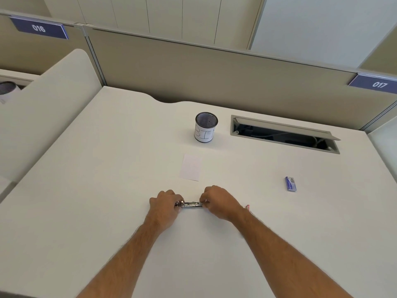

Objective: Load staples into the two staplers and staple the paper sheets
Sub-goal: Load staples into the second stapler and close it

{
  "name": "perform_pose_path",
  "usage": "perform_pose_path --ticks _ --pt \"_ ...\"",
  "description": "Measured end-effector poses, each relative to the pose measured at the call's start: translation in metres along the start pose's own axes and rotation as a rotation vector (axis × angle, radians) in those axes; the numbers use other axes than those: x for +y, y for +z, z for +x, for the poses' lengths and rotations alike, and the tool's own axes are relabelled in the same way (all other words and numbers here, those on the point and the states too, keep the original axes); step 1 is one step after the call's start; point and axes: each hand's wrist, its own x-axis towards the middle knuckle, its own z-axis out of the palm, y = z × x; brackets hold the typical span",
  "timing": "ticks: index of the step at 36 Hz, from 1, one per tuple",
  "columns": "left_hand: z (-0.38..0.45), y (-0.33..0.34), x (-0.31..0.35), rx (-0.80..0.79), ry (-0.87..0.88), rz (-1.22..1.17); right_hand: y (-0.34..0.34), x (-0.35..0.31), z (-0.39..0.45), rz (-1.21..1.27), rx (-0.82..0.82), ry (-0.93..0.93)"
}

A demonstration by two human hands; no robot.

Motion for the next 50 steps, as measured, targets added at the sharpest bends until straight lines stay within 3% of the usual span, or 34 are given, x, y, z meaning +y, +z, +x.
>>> perform_pose_path --ticks 13,19,22,26,30,37,46,50 --pt "-0.001 -0.003 0.002 -0.028 -0.002 0.034 0.0 -0.008 -0.003 0.149 0.081 0.074" --pt "-0.002 -0.005 0.003 -0.054 -0.013 0.026 0.001 -0.01 -0.005 0.535 0.185 0.185" --pt "-0.007 -0.005 0.003 -0.008 -0.005 -0.123 0.002 -0.011 -0.006 0.715 0.214 0.231" --pt "-0.012 -0.013 0.014 0.224 -0.005 -0.429 0.001 -0.018 -0.004 0.827 0.229 0.237" --pt "-0.007 -0.026 0.032 0.165 -0.073 -0.556 -0.001 -0.026 -0.003 0.905 0.241 0.221" --pt "-0.004 -0.026 0.033 0.108 -0.186 -0.778 -0.001 -0.033 0.0 0.866 0.269 0.183" --pt "0.001 -0.025 0.031 0.077 -0.287 -0.919 -0.007 -0.032 0.001 0.332 0.287 0.002" --pt "0.001 -0.027 0.028 0.08 -0.315 -0.919 -0.003 -0.023 0.001 0.213 0.306 -0.034"
